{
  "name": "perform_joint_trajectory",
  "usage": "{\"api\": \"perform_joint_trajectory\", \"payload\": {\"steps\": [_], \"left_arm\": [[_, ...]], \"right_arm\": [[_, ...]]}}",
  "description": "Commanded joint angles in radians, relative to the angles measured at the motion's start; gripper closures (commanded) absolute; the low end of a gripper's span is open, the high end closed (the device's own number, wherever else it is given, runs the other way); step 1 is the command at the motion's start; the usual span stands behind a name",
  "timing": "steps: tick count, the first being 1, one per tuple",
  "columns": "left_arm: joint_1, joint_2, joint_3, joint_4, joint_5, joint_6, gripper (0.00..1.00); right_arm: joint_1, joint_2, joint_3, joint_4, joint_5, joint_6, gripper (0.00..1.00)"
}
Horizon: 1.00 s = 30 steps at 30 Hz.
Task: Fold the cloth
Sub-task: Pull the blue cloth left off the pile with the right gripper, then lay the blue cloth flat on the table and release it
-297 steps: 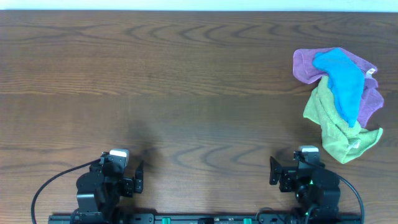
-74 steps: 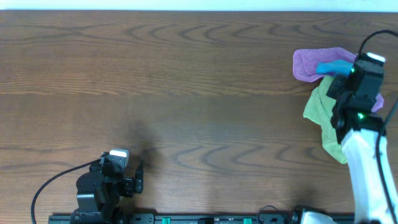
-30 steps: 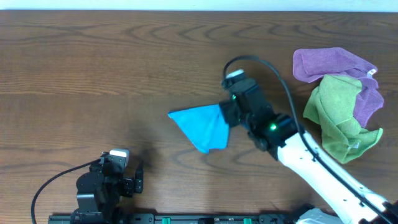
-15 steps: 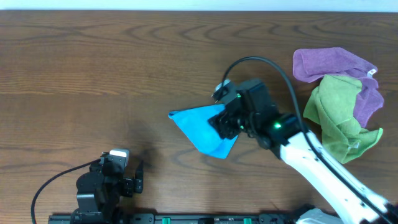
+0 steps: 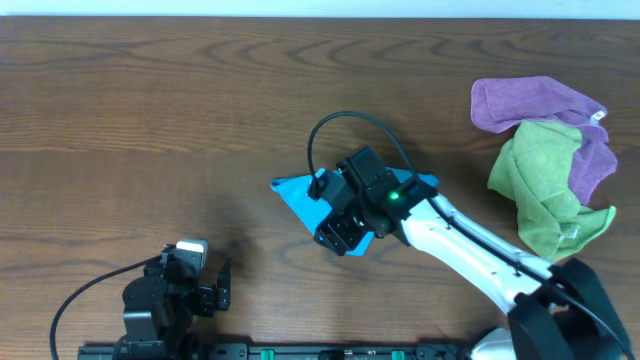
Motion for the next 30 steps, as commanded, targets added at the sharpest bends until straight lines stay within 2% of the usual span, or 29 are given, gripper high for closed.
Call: {"api": "perform_joint_trajectory", "payload": {"steps": [1, 15, 20, 27, 29, 30], "left_arm": [[-0.005, -0.006, -0.015, -0.045, -0.006, 0.021, 0.05], [-0.005, -0.006, -0.015, -0.045, -0.006, 0.021, 0.05], [-0.005, -0.006, -0.015, -0.045, -0.006, 0.021, 0.05], [-0.005, -0.006, -0.015, -0.045, -0.006, 0.021, 0.05], [-0.005, -0.006, -0.015, -0.045, -0.006, 0.022, 0.05], [-0.005, -0.006, -0.015, -0.045, -0.006, 0.022, 0.05]], "right_arm": [[0.021, 0.022, 0.012, -0.016, 0.035, -0.056, 0.27], [0.031, 0.119, 0.012, -0.008, 0.117, -0.091, 0.31], [0.031, 0.125, 0.012, 0.009, 0.12, -0.091, 0.39], [0.034, 0.168, 0.012, 0.011, 0.121, -0.091, 0.39], [0.036, 0.183, 0.012, 0.011, 0.121, -0.091, 0.44], [0.036, 0.187, 0.012, 0.011, 0.122, -0.091, 0.51]]}}
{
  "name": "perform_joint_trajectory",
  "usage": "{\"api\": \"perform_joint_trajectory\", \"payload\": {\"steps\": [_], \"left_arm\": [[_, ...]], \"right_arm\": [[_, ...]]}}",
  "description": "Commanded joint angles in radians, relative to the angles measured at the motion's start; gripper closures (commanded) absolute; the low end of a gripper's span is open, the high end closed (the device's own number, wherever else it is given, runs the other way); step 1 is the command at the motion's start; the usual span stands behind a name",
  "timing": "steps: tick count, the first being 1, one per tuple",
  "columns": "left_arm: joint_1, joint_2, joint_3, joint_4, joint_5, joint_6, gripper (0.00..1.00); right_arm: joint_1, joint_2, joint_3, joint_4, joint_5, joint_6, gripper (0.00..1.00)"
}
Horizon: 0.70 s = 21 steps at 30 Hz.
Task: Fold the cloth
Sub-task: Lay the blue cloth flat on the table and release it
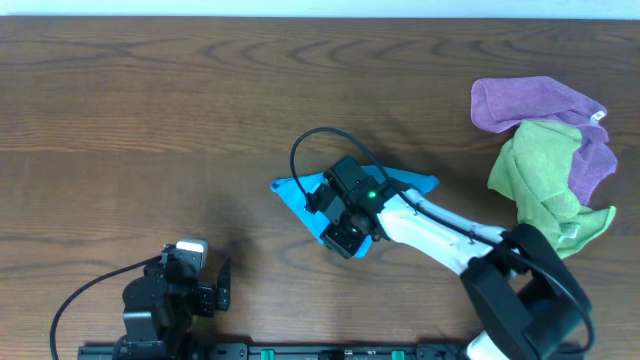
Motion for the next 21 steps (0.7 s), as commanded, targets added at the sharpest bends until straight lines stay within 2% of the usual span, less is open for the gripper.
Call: {"api": "perform_joint_trajectory", "payload": {"steps": [1, 2, 10, 21], "left_arm": [[-0.005, -0.006, -0.015, -0.045, -0.006, 0.021, 0.05], [-0.005, -0.006, -0.015, -0.045, -0.006, 0.022, 0.05], [-0.005, -0.006, -0.015, -0.045, -0.006, 0.021, 0.05], [-0.005, -0.006, -0.015, -0.045, -0.006, 0.022, 0.05]], "right_arm": [[0.011, 0.021, 0.01, 0.0, 0.006, -0.005, 0.55], [0.012, 0.02, 0.01, 0.003, 0.022, -0.004, 0.62], [0.012, -0.006, 0.026, 0.014, 0.05, 0.007, 0.99], [0.012, -0.13, 0.107, 0.037, 0.177, 0.026, 0.99]]}}
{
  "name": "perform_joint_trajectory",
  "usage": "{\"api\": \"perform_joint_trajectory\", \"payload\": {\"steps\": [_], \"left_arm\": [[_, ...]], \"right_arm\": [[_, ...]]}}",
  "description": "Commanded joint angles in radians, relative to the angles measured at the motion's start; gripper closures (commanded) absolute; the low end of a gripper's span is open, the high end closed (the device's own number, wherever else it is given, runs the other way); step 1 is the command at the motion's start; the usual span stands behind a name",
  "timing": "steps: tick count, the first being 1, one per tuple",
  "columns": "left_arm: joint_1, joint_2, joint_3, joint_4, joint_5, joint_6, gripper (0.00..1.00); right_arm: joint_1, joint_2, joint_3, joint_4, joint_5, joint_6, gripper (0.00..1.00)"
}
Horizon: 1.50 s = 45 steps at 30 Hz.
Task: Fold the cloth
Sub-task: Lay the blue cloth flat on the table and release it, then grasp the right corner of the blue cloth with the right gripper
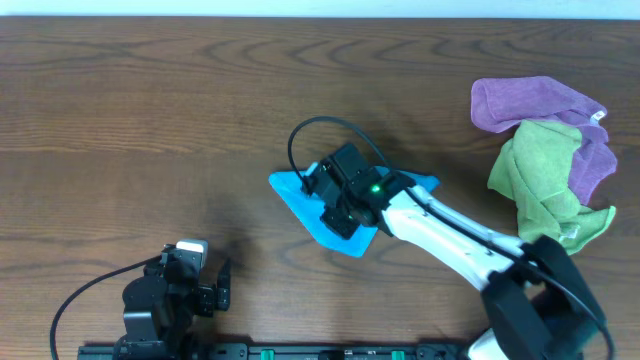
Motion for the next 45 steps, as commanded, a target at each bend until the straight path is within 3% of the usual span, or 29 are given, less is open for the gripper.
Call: {"api": "perform_joint_trajectory", "payload": {"steps": [1, 10, 18, 23, 24, 28, 29, 32, 42, 45], "left_arm": [[-0.005, -0.006, -0.015, -0.045, -0.006, 0.021, 0.05], [-0.005, -0.006, -0.015, -0.045, -0.006, 0.021, 0.05], [-0.005, -0.006, -0.015, -0.045, -0.006, 0.021, 0.05], [-0.005, -0.006, -0.015, -0.045, -0.006, 0.021, 0.05], [-0.005, -0.006, -0.015, -0.045, -0.006, 0.021, 0.05], [-0.005, -0.006, -0.015, -0.045, -0.006, 0.021, 0.05], [-0.005, -0.006, -0.015, -0.045, -0.006, 0.021, 0.05], [-0.005, -0.006, -0.015, -0.045, -0.006, 0.022, 0.05], [-0.005, -0.006, -0.015, -0.045, -0.006, 0.021, 0.05], [-0.005, -0.006, -0.015, -0.045, -0.006, 0.022, 0.05]], "right_arm": [[0.011, -0.064, 0.039, 0.029, 0.087, 0.016, 0.99], [0.008, -0.039, 0.043, 0.364, 0.223, 0.01, 0.99], [-0.015, 0.202, 0.047, 0.692, 0.323, -0.015, 0.99], [-0.058, 0.317, 0.08, 0.802, 0.372, -0.014, 0.98], [-0.064, 0.327, 0.084, 0.821, 0.395, -0.005, 0.89], [-0.07, 0.323, 0.085, 0.921, 0.552, 0.084, 0.37], [-0.068, 0.313, 0.085, 0.944, 0.579, 0.087, 0.33], [-0.059, 0.289, 0.1, 0.951, 0.613, 0.087, 0.26], [-0.04, 0.229, 0.144, 0.938, 0.738, 0.082, 0.25], [-0.04, 0.185, 0.144, 0.801, 0.832, 0.083, 0.23]]}}
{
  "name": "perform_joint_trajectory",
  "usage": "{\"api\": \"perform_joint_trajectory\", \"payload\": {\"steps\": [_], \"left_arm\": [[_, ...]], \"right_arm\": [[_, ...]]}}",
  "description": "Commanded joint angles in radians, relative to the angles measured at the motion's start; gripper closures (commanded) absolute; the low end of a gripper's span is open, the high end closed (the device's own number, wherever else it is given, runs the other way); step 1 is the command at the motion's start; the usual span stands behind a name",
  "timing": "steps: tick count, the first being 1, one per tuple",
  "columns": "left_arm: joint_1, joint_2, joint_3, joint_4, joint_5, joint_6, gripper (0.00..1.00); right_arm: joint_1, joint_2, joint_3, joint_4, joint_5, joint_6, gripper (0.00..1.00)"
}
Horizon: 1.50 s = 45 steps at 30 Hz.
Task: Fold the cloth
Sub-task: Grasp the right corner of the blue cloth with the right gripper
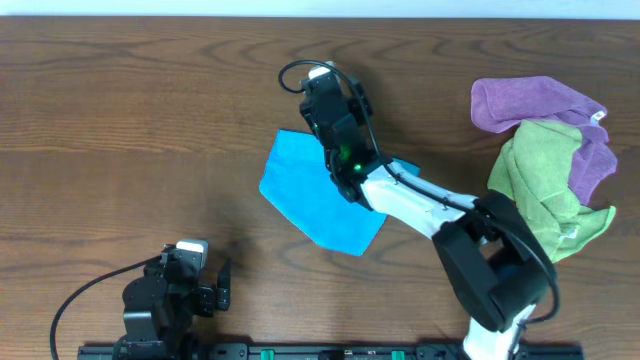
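Note:
The blue cloth (318, 195) lies flat on the wooden table near the middle, as a rough four-sided shape with one corner pointing to the front. My right gripper (322, 92) reaches past the cloth's far edge, and its arm crosses the cloth's right part. Nothing blue shows between its fingers, and the overhead view does not reveal whether they are apart. My left gripper (221, 285) rests at the front left of the table, far from the cloth, with its fingers too dark to read.
A purple cloth (530, 105) and a green cloth (540, 190) lie crumpled together at the right side of the table. The right arm's base stands at the front right edge.
My right gripper was on the blue cloth's middle and is now beyond its far edge. The cloth looks larger and flatter, reaching further left and toward the far side.
At first the right gripper sat low on the front part of a small, bunched blue cloth. It stayed there, then shifted a little up onto the middle. Now the cloth lies spread wider and the gripper is off it at the far side. The left arm never moved.

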Motion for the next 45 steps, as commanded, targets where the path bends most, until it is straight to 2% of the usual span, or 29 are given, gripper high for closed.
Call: {"api": "perform_joint_trajectory", "payload": {"steps": [1, 5, 8, 10, 13, 17, 23, 28, 33, 36, 39, 42, 45], "left_arm": [[-0.005, -0.006, -0.015, -0.044, -0.006, 0.022, 0.05], [-0.005, -0.006, -0.015, -0.044, -0.006, 0.021, 0.05], [-0.005, -0.006, -0.015, -0.044, -0.006, 0.021, 0.05], [-0.005, -0.006, -0.015, -0.044, -0.006, 0.021, 0.05], [-0.005, -0.006, -0.015, -0.045, -0.006, 0.022, 0.05], [-0.005, -0.006, -0.015, -0.044, -0.006, 0.021, 0.05], [-0.005, -0.006, -0.015, -0.044, -0.006, 0.021, 0.05], [-0.005, -0.006, -0.015, -0.045, -0.006, 0.021, 0.05], [-0.005, -0.006, -0.015, -0.045, -0.006, 0.022, 0.05], [-0.005, -0.006, -0.015, -0.044, -0.006, 0.022, 0.05], [-0.005, -0.006, -0.015, -0.044, -0.006, 0.021, 0.05], [-0.005, -0.006, -0.015, -0.044, -0.006, 0.021, 0.05], [-0.005, -0.006, -0.015, -0.045, -0.006, 0.021, 0.05]], "right_arm": [[0.002, -0.073, 0.012, -0.137, 0.11, 0.015, 0.22], [-0.019, -0.186, 0.012, -0.476, 0.005, 0.138, 0.2], [-0.067, -0.264, 0.012, -0.69, -0.13, 0.327, 0.17], [-0.114, -0.309, 0.012, -0.811, -0.247, 0.469, 0.17], [-0.177, -0.34, 0.012, -0.908, -0.415, 0.573, 0.18], [-0.246, -0.331, 0.012, -0.969, -0.639, 0.571, 0.17], [-0.29, -0.307, 0.01, -1.052, -0.702, 0.579, 0.19], [-0.286, -0.306, 0.01, -1.07, -0.872, 0.454, 0.18], [-0.253, -0.282, 0.01, -1.118, -0.86, 0.3, 0.17], [-0.238, -0.252, 0.01, -1.16, -0.802, 0.274, 0.16], [-0.225, -0.207, 0.01, -1.189, -0.739, 0.274, 0.23], [-0.226, -0.207, 0.01, -1.185, -0.637, 0.376, 0.28], [-0.238, -0.218, 0.01, -1.174, -0.545, 0.498, 0.26]]}}
